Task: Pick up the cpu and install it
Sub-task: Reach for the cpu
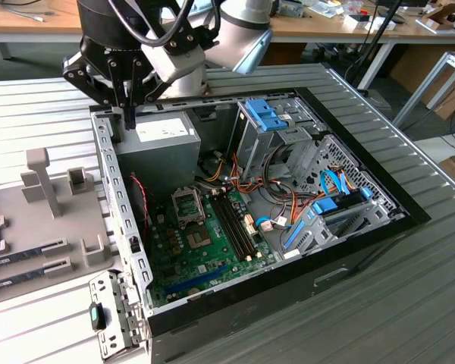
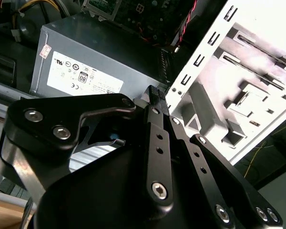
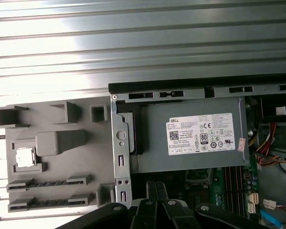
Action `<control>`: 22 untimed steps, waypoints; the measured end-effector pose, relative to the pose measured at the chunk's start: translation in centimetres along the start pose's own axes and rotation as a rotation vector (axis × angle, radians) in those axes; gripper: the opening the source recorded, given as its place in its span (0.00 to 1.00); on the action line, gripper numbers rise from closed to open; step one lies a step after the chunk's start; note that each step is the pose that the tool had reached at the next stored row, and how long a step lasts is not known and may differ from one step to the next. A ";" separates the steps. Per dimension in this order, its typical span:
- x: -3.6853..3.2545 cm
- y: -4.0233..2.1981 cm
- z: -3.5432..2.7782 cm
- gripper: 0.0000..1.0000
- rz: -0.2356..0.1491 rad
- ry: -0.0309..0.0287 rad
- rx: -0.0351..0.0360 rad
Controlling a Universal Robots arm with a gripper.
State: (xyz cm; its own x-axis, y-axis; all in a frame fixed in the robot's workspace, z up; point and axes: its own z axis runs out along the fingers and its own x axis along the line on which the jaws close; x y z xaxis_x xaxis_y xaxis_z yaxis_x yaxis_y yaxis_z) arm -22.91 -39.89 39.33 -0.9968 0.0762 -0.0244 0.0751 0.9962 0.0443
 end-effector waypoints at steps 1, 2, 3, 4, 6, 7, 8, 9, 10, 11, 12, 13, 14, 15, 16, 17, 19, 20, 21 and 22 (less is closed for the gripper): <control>0.08 -0.01 0.00 0.11 0.000 0.0000 -0.0001; 0.14 -0.01 0.00 0.11 0.000 0.0000 0.0000; 0.20 -0.02 -0.01 0.11 0.000 0.0000 0.0000; 0.28 -0.02 -0.01 0.11 0.000 0.0000 0.0000; 0.40 -0.03 -0.01 0.11 0.000 0.0000 0.0000; 0.44 -0.03 -0.01 0.11 0.000 0.0000 0.0000; 0.53 -0.04 -0.01 0.11 0.000 0.0000 0.0000; 0.60 -0.05 -0.01 0.11 0.000 -0.0001 0.0000; 0.69 -0.05 -0.02 0.11 0.000 0.0000 0.0000; 0.77 -0.06 -0.02 0.11 0.000 0.0000 0.0000; 0.85 -0.06 -0.02 0.11 0.000 0.0000 0.0000; 0.93 -0.07 -0.02 0.11 0.000 0.0000 0.0000; 0.97 -0.07 -0.03 0.11 0.000 0.0000 0.0000; 1.02 -0.08 -0.03 0.11 0.000 0.0000 0.0000; 1.12 -0.08 -0.03 0.11 0.000 0.0000 0.0000; 1.17 -0.09 -0.03 0.11 0.000 0.0000 0.0000; 1.30 -0.10 -0.04 0.11 0.000 0.0000 0.0000; 1.36 -0.10 -0.04 0.11 0.000 0.0000 0.0000; 1.40 -0.11 -0.04 0.11 0.000 -0.0001 -0.0001; 1.46 -0.11 -0.04 0.11 0.000 0.0000 0.0000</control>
State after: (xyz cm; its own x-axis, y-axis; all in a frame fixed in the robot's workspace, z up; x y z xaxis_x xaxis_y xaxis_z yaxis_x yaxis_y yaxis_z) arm -24.37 -39.89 39.33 -0.9968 0.0762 -0.0245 0.0751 0.9962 0.0444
